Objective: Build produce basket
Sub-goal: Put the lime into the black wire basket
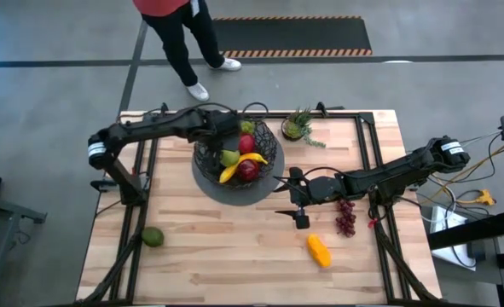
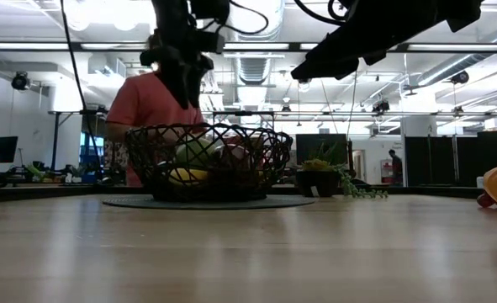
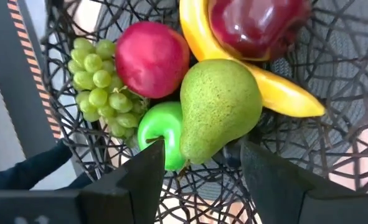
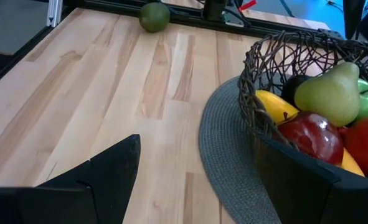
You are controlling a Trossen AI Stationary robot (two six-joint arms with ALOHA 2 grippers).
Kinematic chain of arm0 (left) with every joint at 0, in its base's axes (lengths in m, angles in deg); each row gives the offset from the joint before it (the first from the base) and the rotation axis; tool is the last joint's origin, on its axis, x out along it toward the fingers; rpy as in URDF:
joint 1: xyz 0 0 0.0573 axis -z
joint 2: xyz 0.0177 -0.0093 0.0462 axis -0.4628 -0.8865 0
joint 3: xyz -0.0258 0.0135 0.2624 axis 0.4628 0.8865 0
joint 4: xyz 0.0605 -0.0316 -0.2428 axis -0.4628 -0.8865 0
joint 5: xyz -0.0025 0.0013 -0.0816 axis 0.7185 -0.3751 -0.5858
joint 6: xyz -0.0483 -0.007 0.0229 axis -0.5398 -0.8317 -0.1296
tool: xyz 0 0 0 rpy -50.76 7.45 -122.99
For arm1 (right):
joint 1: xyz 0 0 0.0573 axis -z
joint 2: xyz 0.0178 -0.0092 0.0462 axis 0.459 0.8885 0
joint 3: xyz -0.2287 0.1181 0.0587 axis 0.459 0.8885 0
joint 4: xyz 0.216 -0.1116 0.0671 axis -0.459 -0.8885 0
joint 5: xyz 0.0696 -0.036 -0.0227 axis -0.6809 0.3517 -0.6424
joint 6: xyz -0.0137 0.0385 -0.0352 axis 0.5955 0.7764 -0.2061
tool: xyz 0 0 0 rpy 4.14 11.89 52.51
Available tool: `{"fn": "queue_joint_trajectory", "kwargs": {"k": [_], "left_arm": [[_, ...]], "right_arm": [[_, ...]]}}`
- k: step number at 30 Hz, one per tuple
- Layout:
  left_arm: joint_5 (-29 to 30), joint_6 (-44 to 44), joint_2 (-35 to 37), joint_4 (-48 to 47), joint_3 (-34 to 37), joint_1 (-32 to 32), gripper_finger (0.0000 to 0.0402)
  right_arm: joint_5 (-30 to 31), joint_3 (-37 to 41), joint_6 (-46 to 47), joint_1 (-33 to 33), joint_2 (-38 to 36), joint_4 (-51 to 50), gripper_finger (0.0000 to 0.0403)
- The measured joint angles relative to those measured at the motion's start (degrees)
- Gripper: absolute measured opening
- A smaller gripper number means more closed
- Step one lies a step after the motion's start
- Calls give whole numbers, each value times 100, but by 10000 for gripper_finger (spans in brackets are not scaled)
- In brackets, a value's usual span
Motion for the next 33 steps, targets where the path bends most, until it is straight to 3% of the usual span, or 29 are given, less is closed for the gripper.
{"fn": "queue_joint_trajectory", "kwargs": {"k": [9, 19, 33], "left_arm": [[-402, -372, 409, 104, 15, 308, 191], [-418, -888, 699, 165, 120, 470, 191], [-415, -1034, 1361, 1102, 1436, 472, 191]], "right_arm": [[0, 2, 53, 0, 0, 2, 297], [-2, 157, 87, 0, 2, 255, 297], [-4, 434, 298, -1, 2, 607, 297]]}}
